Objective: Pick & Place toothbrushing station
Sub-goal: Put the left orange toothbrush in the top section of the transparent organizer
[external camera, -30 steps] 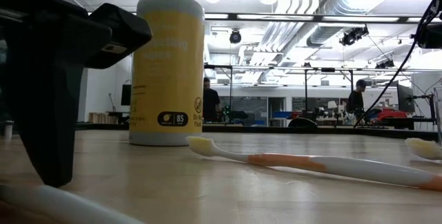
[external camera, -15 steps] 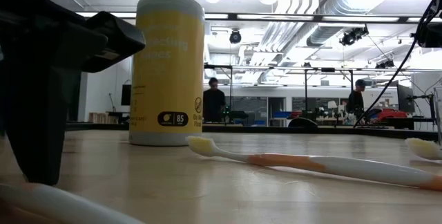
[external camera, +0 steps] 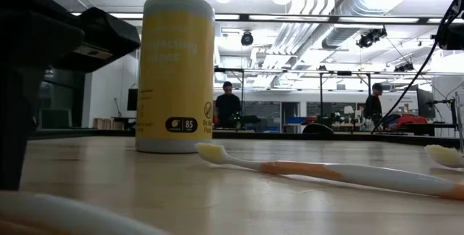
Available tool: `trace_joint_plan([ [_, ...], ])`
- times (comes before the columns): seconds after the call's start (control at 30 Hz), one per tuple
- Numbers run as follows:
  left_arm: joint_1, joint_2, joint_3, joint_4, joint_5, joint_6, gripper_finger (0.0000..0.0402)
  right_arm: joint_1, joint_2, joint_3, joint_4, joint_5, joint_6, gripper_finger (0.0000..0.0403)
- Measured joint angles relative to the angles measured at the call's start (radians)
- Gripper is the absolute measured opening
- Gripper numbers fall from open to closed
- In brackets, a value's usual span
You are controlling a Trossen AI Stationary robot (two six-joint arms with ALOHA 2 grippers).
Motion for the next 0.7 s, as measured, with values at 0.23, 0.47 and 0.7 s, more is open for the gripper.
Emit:
trace_joint_plan([
  [0.23,0.001,0.000,-0.001,0.002,-0.034,0.002,0.0018,0.000,0.000,0.000,0.000,-0.022,0.000,0.0107],
  [0.47,0.008,0.000,-0.002,0.025,-0.038,-0.004,0.0064,0.000,0.000,0.000,0.000,-0.022,0.000,0.0107],
  [0.7,0.032,-0.001,-0.002,0.034,-0.003,0.000,0.0068,0.000,0.000,0.000,0.000,-0.023,0.005,0.0107],
])
